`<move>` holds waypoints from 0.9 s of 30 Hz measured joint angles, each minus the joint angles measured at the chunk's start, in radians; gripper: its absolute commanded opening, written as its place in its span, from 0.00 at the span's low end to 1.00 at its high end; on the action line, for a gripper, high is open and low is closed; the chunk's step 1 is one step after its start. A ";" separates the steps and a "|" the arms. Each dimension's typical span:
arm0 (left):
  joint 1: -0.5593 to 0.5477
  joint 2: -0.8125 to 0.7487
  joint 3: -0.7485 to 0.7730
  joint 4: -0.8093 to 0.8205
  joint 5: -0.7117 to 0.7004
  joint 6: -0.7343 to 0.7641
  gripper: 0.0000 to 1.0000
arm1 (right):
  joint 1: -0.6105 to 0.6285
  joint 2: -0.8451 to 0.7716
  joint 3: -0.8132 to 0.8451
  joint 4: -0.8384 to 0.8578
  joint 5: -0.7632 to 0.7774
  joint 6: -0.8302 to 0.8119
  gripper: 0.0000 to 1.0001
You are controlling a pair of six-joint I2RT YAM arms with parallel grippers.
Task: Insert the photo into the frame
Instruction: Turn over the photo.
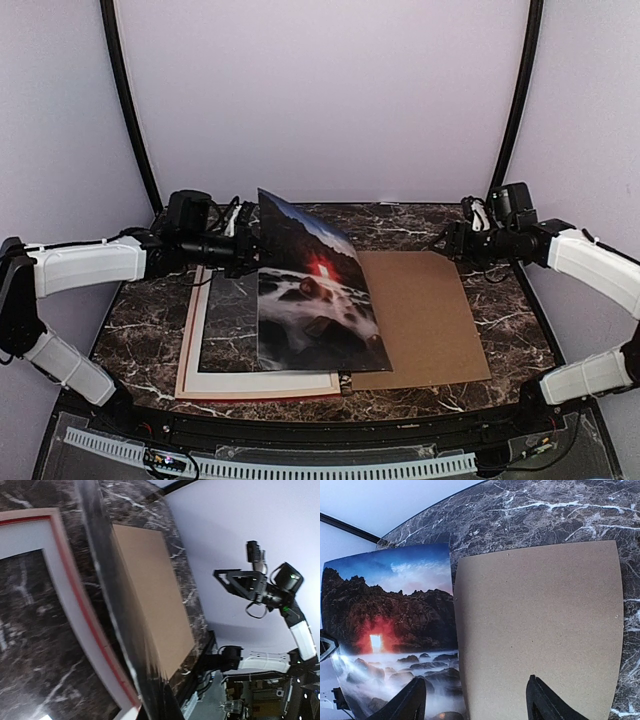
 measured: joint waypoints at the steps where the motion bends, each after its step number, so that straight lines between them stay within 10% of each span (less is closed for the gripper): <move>1: 0.042 -0.010 0.000 -0.059 0.000 0.026 0.00 | 0.000 0.006 -0.002 0.002 0.000 0.000 0.70; 15: 0.180 -0.019 0.061 -0.509 -0.011 0.283 0.00 | 0.095 0.068 -0.009 0.032 0.000 -0.006 0.73; 27: 0.183 -0.095 0.632 -1.011 -0.362 0.512 0.00 | 0.232 0.200 0.133 0.028 0.030 -0.038 0.74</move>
